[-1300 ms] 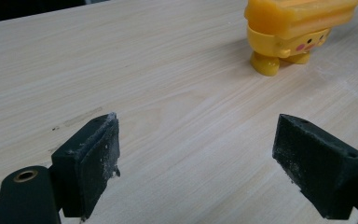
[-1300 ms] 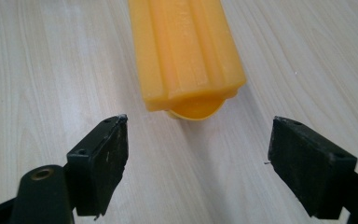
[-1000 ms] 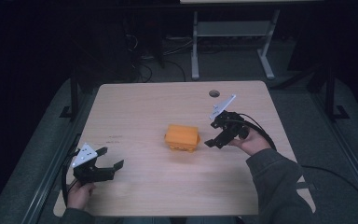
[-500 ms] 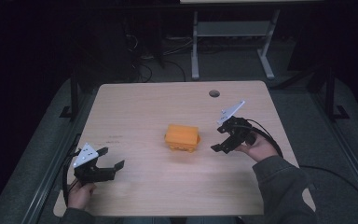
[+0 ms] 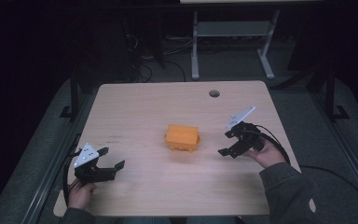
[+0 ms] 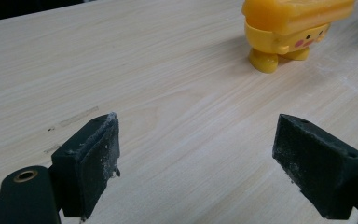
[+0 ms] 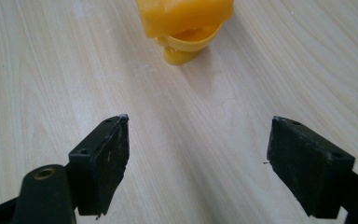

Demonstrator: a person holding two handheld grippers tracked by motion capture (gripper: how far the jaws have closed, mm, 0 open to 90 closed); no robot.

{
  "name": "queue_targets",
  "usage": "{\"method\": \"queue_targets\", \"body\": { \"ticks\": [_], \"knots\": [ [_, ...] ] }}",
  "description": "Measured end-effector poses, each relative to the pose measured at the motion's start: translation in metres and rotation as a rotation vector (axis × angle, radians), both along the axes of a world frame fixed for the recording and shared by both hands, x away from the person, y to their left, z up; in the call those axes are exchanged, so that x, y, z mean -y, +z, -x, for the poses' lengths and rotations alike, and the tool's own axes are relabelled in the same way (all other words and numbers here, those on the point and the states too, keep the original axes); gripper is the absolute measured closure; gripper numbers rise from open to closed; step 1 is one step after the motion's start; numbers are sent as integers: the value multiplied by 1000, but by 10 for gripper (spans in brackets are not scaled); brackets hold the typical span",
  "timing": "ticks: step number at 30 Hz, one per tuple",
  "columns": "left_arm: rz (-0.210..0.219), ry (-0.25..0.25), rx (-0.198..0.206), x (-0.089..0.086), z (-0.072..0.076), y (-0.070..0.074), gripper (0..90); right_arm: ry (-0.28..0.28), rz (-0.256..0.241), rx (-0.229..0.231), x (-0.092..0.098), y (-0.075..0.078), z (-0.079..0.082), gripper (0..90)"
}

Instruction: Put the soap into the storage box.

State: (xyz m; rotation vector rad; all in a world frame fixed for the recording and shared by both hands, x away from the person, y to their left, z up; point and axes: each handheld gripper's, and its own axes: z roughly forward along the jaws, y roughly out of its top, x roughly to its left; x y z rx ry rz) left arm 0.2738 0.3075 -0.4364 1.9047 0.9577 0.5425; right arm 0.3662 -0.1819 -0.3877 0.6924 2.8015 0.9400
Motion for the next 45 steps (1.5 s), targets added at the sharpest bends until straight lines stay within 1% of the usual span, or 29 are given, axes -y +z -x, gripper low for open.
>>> {"method": "queue_targets", "body": {
  "ticks": [3,5,6,7,9,14,17,19,21,25,32,33,34,37,38,39,40,41,42,43,44,45],
  "knots": [
    [-1,-2,1,1,0,0,141,-14,-7,-11,4,-3,3,204],
    [0,-2,0,1,0,0,141,-13,-12,-11,5,-3,4,204],
    [0,-2,1,1,0,0,141,-18,-7,-20,5,-4,5,204],
    [0,-2,1,1,0,0,141,-17,-3,-14,6,-4,5,204],
    [-1,-1,0,1,0,0,141,-23,-12,-16,9,-4,8,207],
    [2,-1,-1,1,0,0,141,-28,-14,-15,14,-8,11,207],
    [-2,-3,0,1,0,0,141,-45,-16,-33,19,-13,16,207],
    [0,-1,-3,1,0,0,141,-42,-15,-27,20,-14,16,207],
    [-1,-1,-2,1,0,0,141,-55,-25,-35,24,-18,20,207],
    [-5,-4,-2,1,0,-1,141,-67,-29,-42,28,-21,24,207],
    [-1,-4,1,2,0,-1,141,-84,-34,-35,39,-28,35,207],
    [-1,-4,-1,2,0,-1,141,-92,-38,-37,41,-30,40,206],
    [-1,-5,0,2,0,-1,141,-92,-38,-37,41,-30,40,206],
    [-5,-8,1,2,0,-1,141,-96,-40,-28,46,-36,49,205],
    [-12,-10,-1,2,0,-1,141,-103,-46,-30,47,-37,51,205],
    [-1,-6,0,3,0,-1,141,-102,-48,-27,48,-39,54,205],
    [-3,-7,0,3,0,-1,141,-107,-49,-21,49,-41,56,202],
    [-3,-7,0,3,0,-1,141,-123,-57,-15,52,-44,63,192],
    [-3,-7,0,3,0,-1,141,-123,-57,-15,52,-44,63,192],
    [-3,-10,1,3,0,-1,141,-147,-64,10,54,-49,72,168],
    [-3,-10,1,3,0,-1,141,-147,-64,10,54,-49,72,168],
    [-8,-12,2,3,0,-1,141,-163,-68,25,56,-50,76,164]
  ]
}}
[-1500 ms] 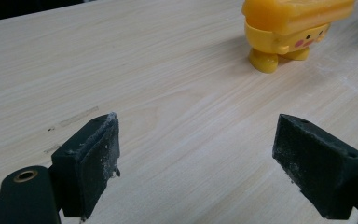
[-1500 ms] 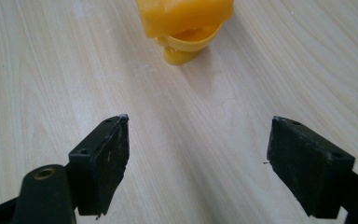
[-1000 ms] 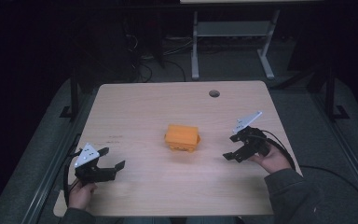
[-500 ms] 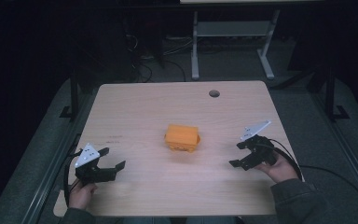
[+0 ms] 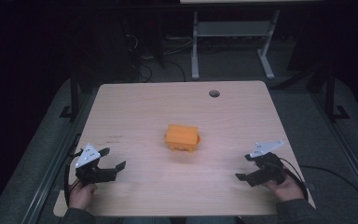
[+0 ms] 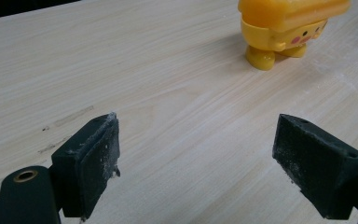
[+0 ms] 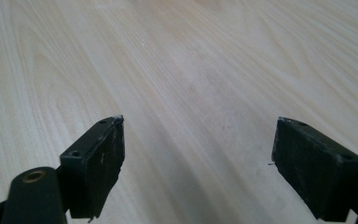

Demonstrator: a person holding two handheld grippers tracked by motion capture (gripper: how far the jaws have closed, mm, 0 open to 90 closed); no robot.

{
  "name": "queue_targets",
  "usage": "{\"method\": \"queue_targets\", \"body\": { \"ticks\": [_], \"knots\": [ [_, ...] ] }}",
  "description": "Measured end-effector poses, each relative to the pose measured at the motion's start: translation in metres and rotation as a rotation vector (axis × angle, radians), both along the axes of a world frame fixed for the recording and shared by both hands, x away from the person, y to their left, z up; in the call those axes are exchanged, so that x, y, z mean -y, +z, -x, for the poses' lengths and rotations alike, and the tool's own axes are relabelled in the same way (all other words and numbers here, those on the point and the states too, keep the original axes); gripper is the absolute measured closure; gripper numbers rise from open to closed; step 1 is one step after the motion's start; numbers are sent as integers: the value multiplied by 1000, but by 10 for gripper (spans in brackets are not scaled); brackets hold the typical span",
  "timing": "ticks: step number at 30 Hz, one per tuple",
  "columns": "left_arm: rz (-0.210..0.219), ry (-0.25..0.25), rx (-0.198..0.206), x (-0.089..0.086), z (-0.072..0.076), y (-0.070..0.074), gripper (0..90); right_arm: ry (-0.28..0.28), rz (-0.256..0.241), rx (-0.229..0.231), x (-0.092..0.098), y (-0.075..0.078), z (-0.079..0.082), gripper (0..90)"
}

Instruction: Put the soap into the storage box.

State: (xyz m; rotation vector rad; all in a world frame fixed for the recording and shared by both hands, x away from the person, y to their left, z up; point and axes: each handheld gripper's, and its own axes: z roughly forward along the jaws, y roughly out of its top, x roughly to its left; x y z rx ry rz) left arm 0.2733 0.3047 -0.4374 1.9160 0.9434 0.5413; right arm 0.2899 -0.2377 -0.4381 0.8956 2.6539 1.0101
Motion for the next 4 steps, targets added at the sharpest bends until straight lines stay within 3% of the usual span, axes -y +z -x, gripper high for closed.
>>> {"method": "queue_targets", "body": {
  "ticks": [2,4],
  "knots": [
    [5,-2,1,1,0,0,141,-32,-62,21,5,-7,23,158],
    [-3,-9,2,2,0,0,141,-30,-46,36,5,-6,27,151]
  ]
}}
